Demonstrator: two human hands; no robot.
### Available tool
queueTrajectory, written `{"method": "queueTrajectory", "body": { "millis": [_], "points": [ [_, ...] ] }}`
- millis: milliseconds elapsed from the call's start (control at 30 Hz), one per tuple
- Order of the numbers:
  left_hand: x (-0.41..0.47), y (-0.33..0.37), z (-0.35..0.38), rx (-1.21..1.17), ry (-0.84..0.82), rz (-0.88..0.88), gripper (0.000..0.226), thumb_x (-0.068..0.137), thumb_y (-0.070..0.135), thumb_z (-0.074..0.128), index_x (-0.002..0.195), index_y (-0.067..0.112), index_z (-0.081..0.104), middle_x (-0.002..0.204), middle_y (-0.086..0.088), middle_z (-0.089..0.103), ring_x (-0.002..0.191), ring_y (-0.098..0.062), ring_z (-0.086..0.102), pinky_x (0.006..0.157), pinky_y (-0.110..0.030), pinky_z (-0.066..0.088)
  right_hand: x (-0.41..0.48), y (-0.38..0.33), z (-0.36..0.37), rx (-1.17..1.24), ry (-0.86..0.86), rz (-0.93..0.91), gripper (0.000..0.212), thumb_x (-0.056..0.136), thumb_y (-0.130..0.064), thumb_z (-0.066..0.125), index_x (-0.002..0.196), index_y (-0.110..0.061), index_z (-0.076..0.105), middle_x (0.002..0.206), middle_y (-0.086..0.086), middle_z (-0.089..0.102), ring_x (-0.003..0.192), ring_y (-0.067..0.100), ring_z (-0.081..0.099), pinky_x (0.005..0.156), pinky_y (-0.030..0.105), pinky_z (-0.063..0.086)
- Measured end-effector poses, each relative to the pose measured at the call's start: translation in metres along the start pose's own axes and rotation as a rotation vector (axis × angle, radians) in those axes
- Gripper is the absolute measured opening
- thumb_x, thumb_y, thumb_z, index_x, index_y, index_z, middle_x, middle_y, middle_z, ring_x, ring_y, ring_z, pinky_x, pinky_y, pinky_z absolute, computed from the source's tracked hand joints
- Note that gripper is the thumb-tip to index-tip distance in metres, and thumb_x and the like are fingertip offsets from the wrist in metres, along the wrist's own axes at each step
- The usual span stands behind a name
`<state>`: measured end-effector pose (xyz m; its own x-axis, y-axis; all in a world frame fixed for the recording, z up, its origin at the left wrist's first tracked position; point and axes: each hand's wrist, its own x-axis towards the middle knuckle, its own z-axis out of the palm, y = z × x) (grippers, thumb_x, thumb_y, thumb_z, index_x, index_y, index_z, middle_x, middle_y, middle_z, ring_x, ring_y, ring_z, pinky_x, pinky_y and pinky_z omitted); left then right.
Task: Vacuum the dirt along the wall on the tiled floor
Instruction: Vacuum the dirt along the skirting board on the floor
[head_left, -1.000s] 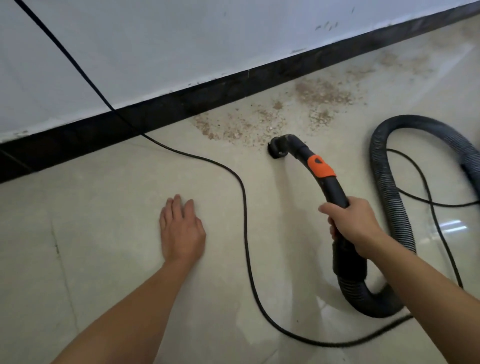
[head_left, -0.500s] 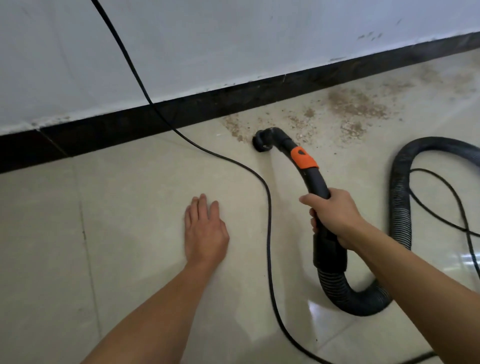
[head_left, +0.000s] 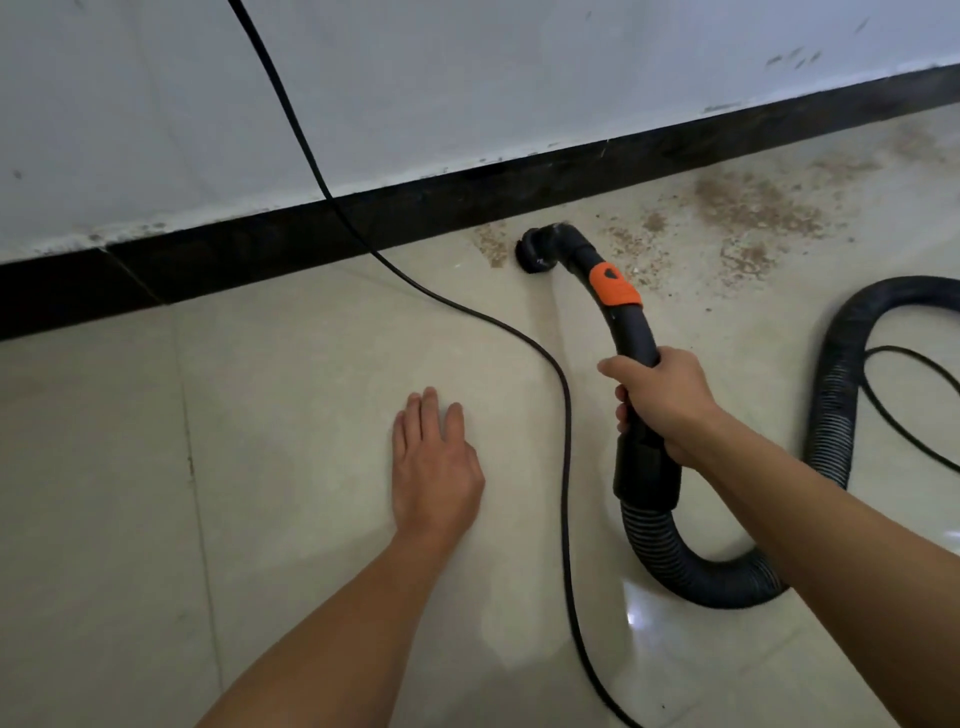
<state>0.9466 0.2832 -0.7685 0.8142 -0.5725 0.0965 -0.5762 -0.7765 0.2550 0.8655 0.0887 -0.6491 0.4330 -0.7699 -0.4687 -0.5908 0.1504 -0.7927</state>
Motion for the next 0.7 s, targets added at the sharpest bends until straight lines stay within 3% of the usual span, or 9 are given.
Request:
{"method": "queueTrajectory", "body": {
  "millis": [300, 500, 700],
  "points": [
    [0.0, -0.001, 0.0, 0.009, -0.001, -0.002, 0.048, 0.083, 0.02, 0.034, 0.12, 0.006, 0.062, 0.136, -0.022, 0.052, 0.128, -0.04, 0.047, 0.108, -0.049, 0.037, 0.029, -0.028, 0.034, 0.056, -0.024, 0.027, 0.026, 0.084, -0.015, 0.07, 0.103, 0.0, 0.059, 0.066, 0.01, 0.054, 0.045, 0.021, 0.05, 0.053, 0.033, 0.05],
    [0.0, -0.001, -0.002, 0.006, -0.013, -0.009, 0.048, 0.083, 0.021, 0.034, 0.12, 0.007, 0.062, 0.136, -0.021, 0.053, 0.129, -0.039, 0.047, 0.108, -0.049, 0.039, 0.021, -0.03, 0.038, 0.015, -0.146, 0.016, 0.018, 0.086, -0.01, 0.069, 0.097, -0.001, 0.057, 0.063, 0.011, 0.051, 0.044, 0.021, 0.047, 0.05, 0.033, 0.048],
    [0.0, -0.002, -0.004, -0.004, -0.017, -0.002, 0.049, 0.082, 0.02, 0.034, 0.118, 0.007, 0.064, 0.134, -0.021, 0.055, 0.127, -0.039, 0.049, 0.107, -0.048, 0.039, 0.028, -0.03, 0.016, -0.078, -0.001, -0.001, 0.025, 0.084, -0.015, 0.07, 0.103, -0.001, 0.061, 0.068, 0.011, 0.056, 0.049, 0.022, 0.051, 0.055, 0.035, 0.05]
  ]
}}
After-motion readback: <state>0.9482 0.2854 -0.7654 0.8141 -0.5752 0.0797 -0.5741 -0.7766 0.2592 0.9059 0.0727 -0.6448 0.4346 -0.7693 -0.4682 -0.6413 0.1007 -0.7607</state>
